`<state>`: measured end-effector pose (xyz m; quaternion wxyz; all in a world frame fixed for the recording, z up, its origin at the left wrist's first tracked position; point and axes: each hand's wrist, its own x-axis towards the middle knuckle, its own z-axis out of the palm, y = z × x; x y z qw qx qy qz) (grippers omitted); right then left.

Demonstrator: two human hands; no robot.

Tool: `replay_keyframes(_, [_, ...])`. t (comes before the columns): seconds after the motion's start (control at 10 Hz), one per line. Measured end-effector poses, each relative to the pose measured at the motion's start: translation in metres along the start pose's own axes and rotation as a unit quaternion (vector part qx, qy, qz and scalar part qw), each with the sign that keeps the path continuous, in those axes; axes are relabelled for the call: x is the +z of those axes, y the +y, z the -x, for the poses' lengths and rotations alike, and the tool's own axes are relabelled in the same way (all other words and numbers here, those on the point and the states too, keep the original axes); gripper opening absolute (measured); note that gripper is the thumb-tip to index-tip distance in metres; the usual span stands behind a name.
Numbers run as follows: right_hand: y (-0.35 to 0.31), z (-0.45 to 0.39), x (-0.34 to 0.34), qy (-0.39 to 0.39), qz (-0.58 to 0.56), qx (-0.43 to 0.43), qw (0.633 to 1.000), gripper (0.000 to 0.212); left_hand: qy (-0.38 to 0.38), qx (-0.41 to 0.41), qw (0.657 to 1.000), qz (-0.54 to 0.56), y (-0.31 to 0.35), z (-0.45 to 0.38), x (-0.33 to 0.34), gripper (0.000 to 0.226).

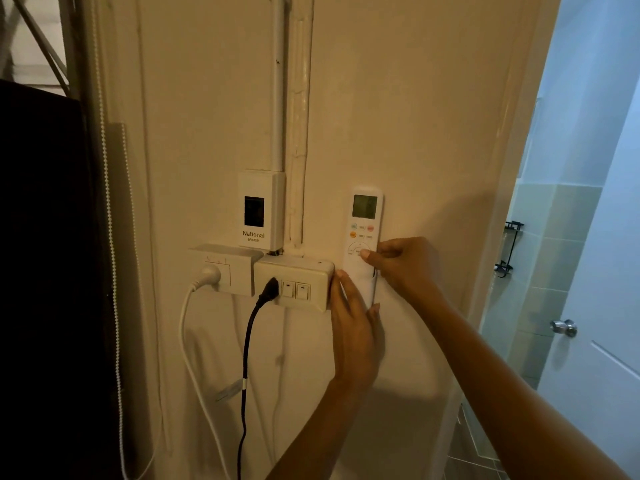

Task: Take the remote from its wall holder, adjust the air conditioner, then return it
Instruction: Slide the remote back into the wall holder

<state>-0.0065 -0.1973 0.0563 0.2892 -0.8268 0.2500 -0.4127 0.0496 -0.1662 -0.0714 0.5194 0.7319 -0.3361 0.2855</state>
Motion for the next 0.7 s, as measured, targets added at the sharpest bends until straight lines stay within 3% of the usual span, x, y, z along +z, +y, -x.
replay_keyframes(0.4, [0.006,0.002,0.005,-0.018,0.007,0.037,0.999,0.034,-0.012,-0.002,1.0,0.011,0.001,0.0,-0.004,0.074])
replay_keyframes(0.6, [0.003,0.004,-0.008,-0.019,-0.129,0.069,0.989,0.021,-0.043,-0.018,0.998,0.05,0.004,-0.002,-0.007,0.076])
replay_keyframes(0.7, [-0.004,0.006,-0.025,0.002,-0.219,0.089,0.972,0.03,-0.043,-0.026,0.996,0.069,0.007,-0.001,-0.013,0.073])
